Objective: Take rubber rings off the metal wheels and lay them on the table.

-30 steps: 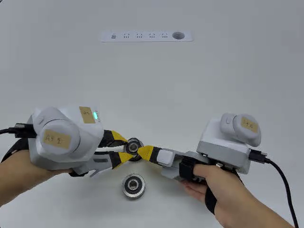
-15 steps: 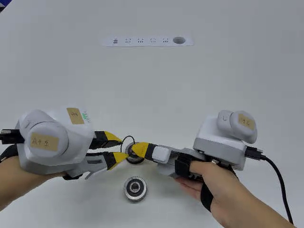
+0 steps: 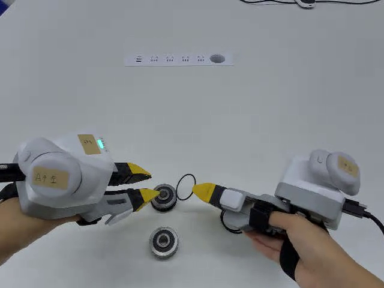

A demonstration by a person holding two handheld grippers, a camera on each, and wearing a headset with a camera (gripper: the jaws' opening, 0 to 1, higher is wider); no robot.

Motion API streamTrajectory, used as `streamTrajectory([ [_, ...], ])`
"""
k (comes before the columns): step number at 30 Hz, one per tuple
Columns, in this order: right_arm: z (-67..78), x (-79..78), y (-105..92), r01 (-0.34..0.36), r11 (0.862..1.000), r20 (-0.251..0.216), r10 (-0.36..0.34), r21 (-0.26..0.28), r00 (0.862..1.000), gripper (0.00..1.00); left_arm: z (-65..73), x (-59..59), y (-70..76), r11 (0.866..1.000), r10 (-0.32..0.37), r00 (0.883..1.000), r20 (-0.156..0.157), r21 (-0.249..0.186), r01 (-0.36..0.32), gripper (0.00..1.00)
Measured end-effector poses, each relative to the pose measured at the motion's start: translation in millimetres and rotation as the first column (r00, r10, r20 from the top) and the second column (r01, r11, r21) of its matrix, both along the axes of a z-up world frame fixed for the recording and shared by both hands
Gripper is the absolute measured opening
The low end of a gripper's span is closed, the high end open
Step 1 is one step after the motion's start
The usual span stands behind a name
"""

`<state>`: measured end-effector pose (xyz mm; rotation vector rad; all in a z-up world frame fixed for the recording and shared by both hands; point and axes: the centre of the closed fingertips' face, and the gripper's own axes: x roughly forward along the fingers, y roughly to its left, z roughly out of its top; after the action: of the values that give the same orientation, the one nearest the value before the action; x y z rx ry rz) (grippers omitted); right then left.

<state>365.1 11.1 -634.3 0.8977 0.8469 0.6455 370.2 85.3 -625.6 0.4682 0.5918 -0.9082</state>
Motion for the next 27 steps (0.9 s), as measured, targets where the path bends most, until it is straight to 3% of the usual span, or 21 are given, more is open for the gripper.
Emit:
streamTrajectory([
  [13, -12.7, -21.9, -46.2, 0.088, 0.996, -0.048, -0.089, -0.029, 0.995, 0.02, 1.9, -6.9, 0.6, 1.000, 0.006, 1.000, 0.003, -0.001, -0.006, 0.18],
  [27, -30.7, -33.1, -68.8, 0.152, 0.984, -0.110, -0.162, -0.090, 0.981, 0.02, 3.2, -11.7, -2.2, 1.000, -0.004, 1.000, 0.006, -0.002, 0.004, 0.18],
])
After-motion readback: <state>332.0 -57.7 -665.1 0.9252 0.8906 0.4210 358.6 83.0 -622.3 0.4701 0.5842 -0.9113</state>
